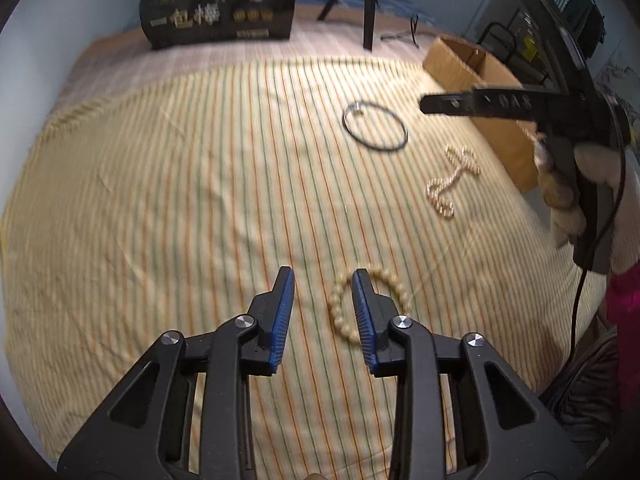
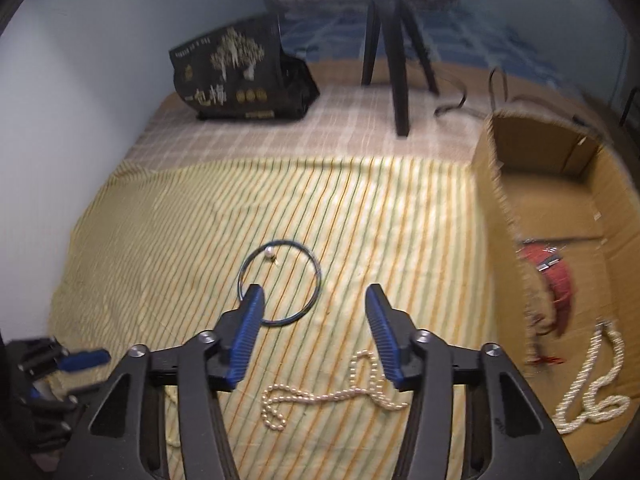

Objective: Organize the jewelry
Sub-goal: 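Close the left tool on the bead bracelet while the right tool grips the blue ring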

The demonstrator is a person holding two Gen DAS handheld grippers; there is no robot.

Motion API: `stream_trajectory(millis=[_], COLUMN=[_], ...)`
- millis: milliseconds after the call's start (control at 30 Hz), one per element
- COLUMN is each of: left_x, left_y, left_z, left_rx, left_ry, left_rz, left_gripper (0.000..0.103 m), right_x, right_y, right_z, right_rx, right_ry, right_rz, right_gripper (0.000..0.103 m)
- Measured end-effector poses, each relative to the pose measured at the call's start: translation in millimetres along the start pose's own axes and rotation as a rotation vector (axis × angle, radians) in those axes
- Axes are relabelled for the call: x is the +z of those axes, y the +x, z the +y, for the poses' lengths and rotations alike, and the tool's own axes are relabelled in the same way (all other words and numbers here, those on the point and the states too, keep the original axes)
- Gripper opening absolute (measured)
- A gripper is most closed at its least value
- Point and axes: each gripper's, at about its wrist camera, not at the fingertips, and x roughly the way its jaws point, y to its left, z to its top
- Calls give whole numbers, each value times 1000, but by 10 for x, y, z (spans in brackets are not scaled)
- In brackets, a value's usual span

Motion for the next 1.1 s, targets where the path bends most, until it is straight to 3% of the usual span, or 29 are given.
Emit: stream_trajectory(millis=[167, 800, 900, 1100], left_x=[-83, -69, -56, -20], left_y=[141, 439, 439, 475], left_z=[-73, -85, -125, -196], left_rx=[-6, 28, 49, 56], left_ry=[25, 54, 75, 90], left_rz=[46, 71, 59, 46], left_gripper=[30, 29, 25, 6], right_x=[3, 86, 99, 83], right_y=[262, 570, 610, 618], right_z=[10, -13, 21, 63], right_rx=[28, -54, -72, -94], right_ry=[36, 48, 29, -11], right_rz=[70, 100, 96, 77], right_gripper=[36, 20, 18, 5])
